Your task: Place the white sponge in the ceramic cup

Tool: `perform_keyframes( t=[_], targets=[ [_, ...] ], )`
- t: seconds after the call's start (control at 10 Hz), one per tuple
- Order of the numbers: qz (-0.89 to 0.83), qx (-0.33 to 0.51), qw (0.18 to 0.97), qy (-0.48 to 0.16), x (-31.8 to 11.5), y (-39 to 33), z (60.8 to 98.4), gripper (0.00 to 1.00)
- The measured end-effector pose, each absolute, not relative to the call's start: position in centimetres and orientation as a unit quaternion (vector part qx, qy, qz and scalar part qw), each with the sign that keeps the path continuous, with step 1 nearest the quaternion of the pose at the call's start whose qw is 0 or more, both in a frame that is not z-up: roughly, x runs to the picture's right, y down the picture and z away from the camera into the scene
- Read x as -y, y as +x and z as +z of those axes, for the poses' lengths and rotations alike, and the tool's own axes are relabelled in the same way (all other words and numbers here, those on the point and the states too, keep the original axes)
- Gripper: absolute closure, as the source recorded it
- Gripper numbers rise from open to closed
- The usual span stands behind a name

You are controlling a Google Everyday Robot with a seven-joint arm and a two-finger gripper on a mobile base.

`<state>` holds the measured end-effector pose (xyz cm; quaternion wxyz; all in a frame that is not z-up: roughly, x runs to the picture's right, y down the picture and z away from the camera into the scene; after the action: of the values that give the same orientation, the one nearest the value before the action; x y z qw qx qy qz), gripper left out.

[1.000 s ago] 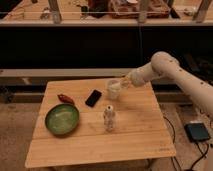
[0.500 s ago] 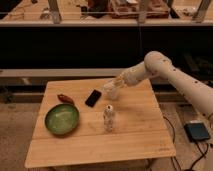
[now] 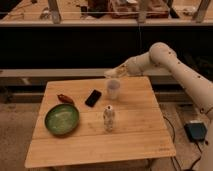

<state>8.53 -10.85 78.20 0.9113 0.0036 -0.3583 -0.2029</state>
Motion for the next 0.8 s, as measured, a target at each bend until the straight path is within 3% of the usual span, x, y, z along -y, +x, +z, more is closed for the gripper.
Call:
perform_keyframes(
  t=[0.8],
  targets=[
    [-0.210,0.333,0.919,-0.001,7.6,9.2,82.5,0.95]
  ],
)
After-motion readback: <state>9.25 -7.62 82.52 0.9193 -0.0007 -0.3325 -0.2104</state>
